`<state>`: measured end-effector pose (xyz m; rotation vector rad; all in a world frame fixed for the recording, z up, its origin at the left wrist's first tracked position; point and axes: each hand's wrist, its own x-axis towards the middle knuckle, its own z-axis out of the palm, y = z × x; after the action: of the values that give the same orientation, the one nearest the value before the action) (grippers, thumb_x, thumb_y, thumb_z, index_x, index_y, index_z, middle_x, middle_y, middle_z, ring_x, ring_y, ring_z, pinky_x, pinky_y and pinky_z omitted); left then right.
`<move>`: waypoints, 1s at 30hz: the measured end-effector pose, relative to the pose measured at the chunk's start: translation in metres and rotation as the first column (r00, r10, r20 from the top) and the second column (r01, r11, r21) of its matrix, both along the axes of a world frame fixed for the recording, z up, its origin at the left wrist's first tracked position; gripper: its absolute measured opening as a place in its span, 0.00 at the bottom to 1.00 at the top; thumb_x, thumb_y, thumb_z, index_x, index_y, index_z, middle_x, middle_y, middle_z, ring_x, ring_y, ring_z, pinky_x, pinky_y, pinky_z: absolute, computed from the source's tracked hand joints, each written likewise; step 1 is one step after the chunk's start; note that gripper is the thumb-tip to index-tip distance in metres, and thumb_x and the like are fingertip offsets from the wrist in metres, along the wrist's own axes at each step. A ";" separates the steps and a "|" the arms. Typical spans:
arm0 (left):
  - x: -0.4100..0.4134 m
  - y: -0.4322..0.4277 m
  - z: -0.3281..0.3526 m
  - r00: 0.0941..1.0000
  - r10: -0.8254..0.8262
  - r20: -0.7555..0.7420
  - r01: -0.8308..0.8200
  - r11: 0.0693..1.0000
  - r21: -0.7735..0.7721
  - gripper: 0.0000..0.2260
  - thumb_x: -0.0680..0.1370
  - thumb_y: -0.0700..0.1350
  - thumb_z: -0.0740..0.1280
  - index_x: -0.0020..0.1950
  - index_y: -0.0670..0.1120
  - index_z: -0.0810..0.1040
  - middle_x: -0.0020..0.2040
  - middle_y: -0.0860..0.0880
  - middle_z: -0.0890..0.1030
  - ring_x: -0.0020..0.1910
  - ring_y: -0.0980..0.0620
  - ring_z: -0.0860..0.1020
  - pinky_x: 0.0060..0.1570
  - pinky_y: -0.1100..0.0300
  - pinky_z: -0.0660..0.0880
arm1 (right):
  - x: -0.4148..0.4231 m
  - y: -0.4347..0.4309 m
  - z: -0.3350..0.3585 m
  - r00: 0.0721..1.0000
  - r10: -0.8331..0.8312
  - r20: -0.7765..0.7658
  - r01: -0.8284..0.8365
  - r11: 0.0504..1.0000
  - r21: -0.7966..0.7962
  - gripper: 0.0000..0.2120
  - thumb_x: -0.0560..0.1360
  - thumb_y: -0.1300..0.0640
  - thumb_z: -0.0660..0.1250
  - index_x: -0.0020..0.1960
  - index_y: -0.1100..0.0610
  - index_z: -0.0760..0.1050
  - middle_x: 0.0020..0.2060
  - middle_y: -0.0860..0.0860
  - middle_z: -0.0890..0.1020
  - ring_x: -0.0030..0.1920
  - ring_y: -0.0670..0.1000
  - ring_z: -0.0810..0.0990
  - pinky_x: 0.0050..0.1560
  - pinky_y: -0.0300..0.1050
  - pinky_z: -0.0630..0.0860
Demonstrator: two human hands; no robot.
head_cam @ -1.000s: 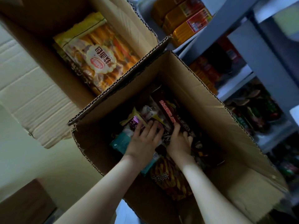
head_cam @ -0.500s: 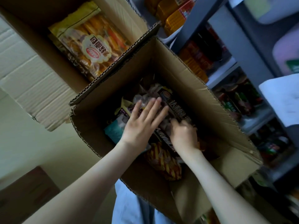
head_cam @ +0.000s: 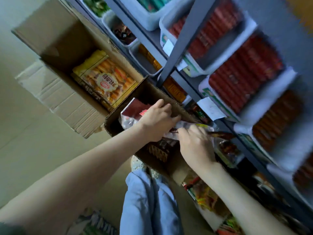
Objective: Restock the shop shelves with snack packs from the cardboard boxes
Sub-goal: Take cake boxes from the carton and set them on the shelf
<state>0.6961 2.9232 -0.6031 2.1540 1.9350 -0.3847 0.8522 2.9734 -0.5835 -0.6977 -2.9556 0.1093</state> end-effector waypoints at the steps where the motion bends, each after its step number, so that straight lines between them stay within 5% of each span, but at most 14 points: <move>1: 0.002 -0.006 0.015 0.999 0.023 0.032 -0.023 1.000 -0.018 0.29 0.74 0.56 0.64 0.74 0.50 0.63 0.62 0.44 0.76 0.66 0.42 0.69 0.66 0.47 0.61 | 0.000 -0.002 0.015 0.999 0.033 -0.022 -0.033 0.999 0.010 0.10 0.72 0.67 0.61 0.32 0.59 0.72 0.27 0.56 0.71 0.31 0.58 0.71 0.37 0.50 0.66; 5: 0.020 -0.043 0.069 0.960 0.212 0.184 -0.186 0.971 -0.150 0.29 0.75 0.56 0.66 0.71 0.47 0.62 0.61 0.45 0.76 0.58 0.44 0.77 0.56 0.51 0.73 | 0.007 -0.023 0.075 0.981 0.163 -0.101 -0.157 0.985 0.064 0.10 0.71 0.69 0.63 0.33 0.58 0.72 0.25 0.55 0.72 0.33 0.56 0.70 0.41 0.49 0.66; 9: 0.034 -0.076 0.132 0.912 0.311 0.267 -0.317 0.948 -0.023 0.32 0.75 0.57 0.65 0.73 0.45 0.60 0.68 0.47 0.72 0.66 0.48 0.72 0.63 0.55 0.66 | 0.015 -0.039 0.140 0.982 0.180 -0.059 -0.181 0.983 -0.019 0.07 0.65 0.58 0.73 0.37 0.57 0.74 0.36 0.53 0.74 0.42 0.55 0.70 0.44 0.50 0.64; 12: 0.044 -0.093 0.191 0.912 0.300 0.281 -0.342 0.933 0.113 0.34 0.72 0.57 0.68 0.73 0.44 0.63 0.69 0.47 0.72 0.67 0.47 0.70 0.66 0.54 0.64 | 0.031 -0.034 0.188 0.987 0.160 -0.017 -0.161 0.985 -0.057 0.25 0.59 0.53 0.79 0.50 0.57 0.71 0.52 0.55 0.70 0.57 0.58 0.69 0.54 0.56 0.68; 16: 0.057 -0.114 0.275 0.952 0.199 0.232 -0.274 0.891 0.361 0.36 0.61 0.58 0.76 0.63 0.42 0.76 0.57 0.46 0.81 0.53 0.46 0.80 0.55 0.55 0.68 | 0.057 -0.026 0.244 0.973 0.214 0.080 -0.215 0.977 -0.006 0.48 0.56 0.54 0.81 0.70 0.58 0.60 0.70 0.61 0.66 0.71 0.63 0.64 0.67 0.63 0.62; 18: 0.069 -0.123 0.317 0.967 0.165 0.195 -0.239 0.852 0.465 0.36 0.59 0.57 0.78 0.61 0.41 0.77 0.54 0.45 0.82 0.51 0.46 0.80 0.54 0.57 0.65 | 0.067 -0.029 0.278 0.979 0.190 0.070 -0.196 0.977 0.081 0.50 0.57 0.55 0.80 0.74 0.55 0.60 0.69 0.60 0.70 0.69 0.63 0.68 0.67 0.59 0.62; 23: 0.113 -0.141 0.419 0.995 0.077 0.067 -0.102 0.756 0.647 0.35 0.58 0.53 0.77 0.61 0.39 0.76 0.53 0.44 0.81 0.51 0.44 0.80 0.54 0.55 0.67 | 0.109 -0.045 0.379 0.963 0.214 -0.161 -0.157 0.937 0.311 0.34 0.66 0.46 0.68 0.69 0.59 0.70 0.52 0.58 0.78 0.52 0.62 0.77 0.51 0.54 0.64; 30: 0.175 -0.150 0.536 0.945 0.236 -0.225 0.073 0.518 0.852 0.39 0.64 0.59 0.70 0.72 0.44 0.67 0.60 0.43 0.77 0.57 0.43 0.74 0.59 0.49 0.64 | 0.170 -0.057 0.509 0.883 0.252 -0.397 0.009 0.835 0.550 0.36 0.61 0.48 0.78 0.65 0.58 0.70 0.49 0.55 0.78 0.51 0.57 0.73 0.48 0.52 0.62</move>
<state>0.8710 2.7728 -0.0674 2.6217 2.8330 0.4109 1.0221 2.9165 -0.0742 -0.3308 -2.3873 -0.4733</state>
